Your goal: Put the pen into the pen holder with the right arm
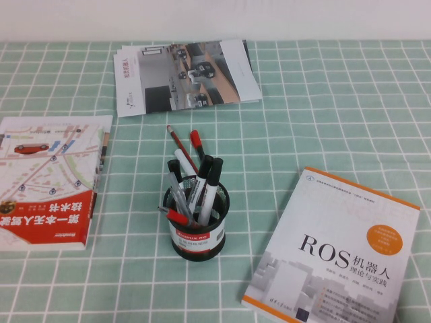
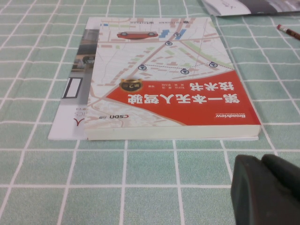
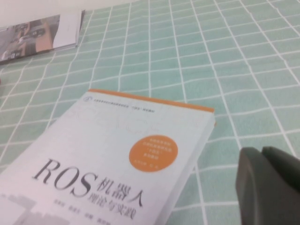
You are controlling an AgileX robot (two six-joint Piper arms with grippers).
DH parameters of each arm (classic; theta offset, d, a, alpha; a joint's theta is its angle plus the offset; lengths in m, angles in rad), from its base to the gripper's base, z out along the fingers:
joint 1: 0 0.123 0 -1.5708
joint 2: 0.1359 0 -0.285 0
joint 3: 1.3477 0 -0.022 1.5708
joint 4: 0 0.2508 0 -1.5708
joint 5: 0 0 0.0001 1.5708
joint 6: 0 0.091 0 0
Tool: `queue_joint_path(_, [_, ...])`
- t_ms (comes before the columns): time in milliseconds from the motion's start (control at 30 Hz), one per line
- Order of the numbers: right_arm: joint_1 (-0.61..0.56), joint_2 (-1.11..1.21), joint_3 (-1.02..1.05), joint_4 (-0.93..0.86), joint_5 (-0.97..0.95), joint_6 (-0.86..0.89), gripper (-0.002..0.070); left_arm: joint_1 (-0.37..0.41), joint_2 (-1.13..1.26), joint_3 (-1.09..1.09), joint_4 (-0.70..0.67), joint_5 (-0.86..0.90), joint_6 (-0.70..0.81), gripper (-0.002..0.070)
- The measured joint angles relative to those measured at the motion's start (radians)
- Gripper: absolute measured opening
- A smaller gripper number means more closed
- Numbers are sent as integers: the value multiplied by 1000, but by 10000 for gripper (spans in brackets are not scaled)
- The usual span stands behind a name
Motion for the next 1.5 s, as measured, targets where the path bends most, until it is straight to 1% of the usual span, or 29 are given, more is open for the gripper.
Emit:
queue_joint_path(100, [0,-48,0,0,59,0,-19,0,0,0,0,0,0,-4])
queue_joint_path(400, [0,-54,0,-16,74,-25,-19,0,0,0,0,0,0,-4])
queue_joint_path(633, [0,-54,0,16,81,-114,-19,0,0,0,0,0,0,-4])
queue_joint_path(1500, [-2,-54,1,42,87,-123,-19,0,0,0,0,0,0,-4])
